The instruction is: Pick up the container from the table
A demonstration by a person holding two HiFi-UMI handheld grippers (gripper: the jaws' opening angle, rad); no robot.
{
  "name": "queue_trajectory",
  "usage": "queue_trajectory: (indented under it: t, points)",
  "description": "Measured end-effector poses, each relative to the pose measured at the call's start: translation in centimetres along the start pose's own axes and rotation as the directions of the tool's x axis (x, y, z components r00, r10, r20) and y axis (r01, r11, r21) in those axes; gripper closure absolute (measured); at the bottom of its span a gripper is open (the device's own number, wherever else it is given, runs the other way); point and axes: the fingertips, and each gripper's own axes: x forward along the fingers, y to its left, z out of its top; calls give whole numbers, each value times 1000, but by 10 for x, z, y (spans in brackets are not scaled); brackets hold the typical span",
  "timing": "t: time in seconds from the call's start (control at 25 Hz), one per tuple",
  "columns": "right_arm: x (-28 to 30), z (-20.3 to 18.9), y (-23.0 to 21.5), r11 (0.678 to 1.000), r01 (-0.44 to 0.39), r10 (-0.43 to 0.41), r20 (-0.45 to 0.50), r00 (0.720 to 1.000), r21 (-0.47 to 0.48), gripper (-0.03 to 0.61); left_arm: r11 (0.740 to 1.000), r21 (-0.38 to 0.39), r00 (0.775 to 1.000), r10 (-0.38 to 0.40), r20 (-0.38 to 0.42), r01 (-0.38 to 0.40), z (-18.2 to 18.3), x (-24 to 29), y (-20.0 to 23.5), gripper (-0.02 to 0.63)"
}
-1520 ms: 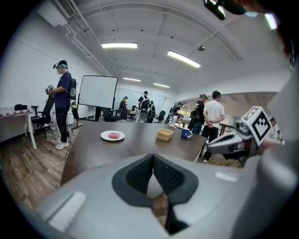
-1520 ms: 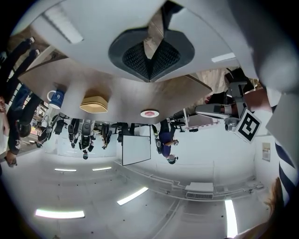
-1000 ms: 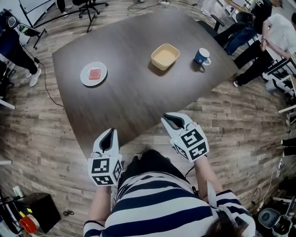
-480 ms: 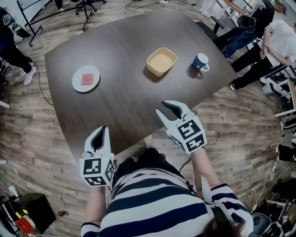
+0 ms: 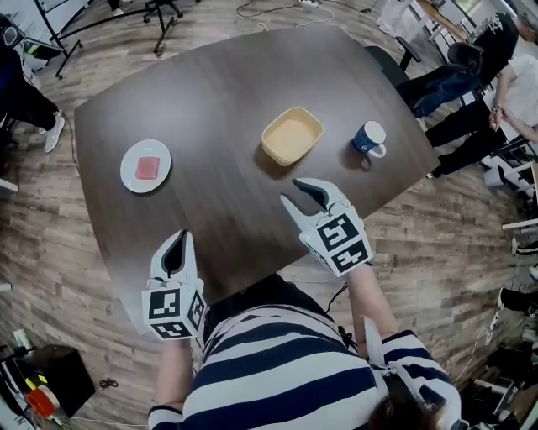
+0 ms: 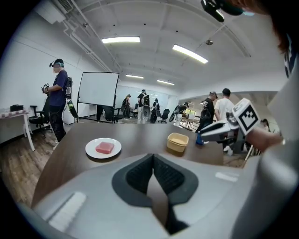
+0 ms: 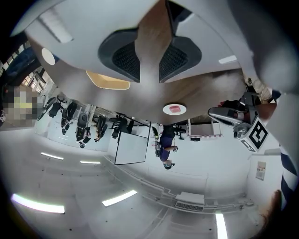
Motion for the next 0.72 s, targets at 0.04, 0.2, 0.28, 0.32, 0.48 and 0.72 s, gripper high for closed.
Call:
queue_trajectory:
  t: [0.04, 0.2, 0.28, 0.32, 0.48, 0.72]
  points:
    - [4, 0, -8, 1000, -3, 3, -4, 1000, -5, 451, 1000, -1, 1000, 3, -5, -3, 2, 6, -2, 614]
    - [22, -3, -40, 1000, -17, 17, -23, 1000, -21, 451, 1000, 0, 1000, 13, -20, -13, 11, 33, -11, 614]
    - [33, -3, -51, 999, -32, 31, -23, 999, -25, 451, 1000, -3, 999, 25, -23, -25, 14, 44, -13, 614]
    - [38, -4, -56, 999, -39, 38, -23, 999, -27, 451, 999, -7, 999, 32, -24, -32, 16, 48, -13, 614]
    - [59, -11, -68, 997, -67, 65, -54, 996, -34, 451, 998, -24, 998, 59, -22, -60, 20, 64, -12, 614]
    - [86, -19, -81, 991, -114, 106, -105, 989, -66, 449, 996, -41, 996, 80, -33, -81, 24, 86, -13, 614]
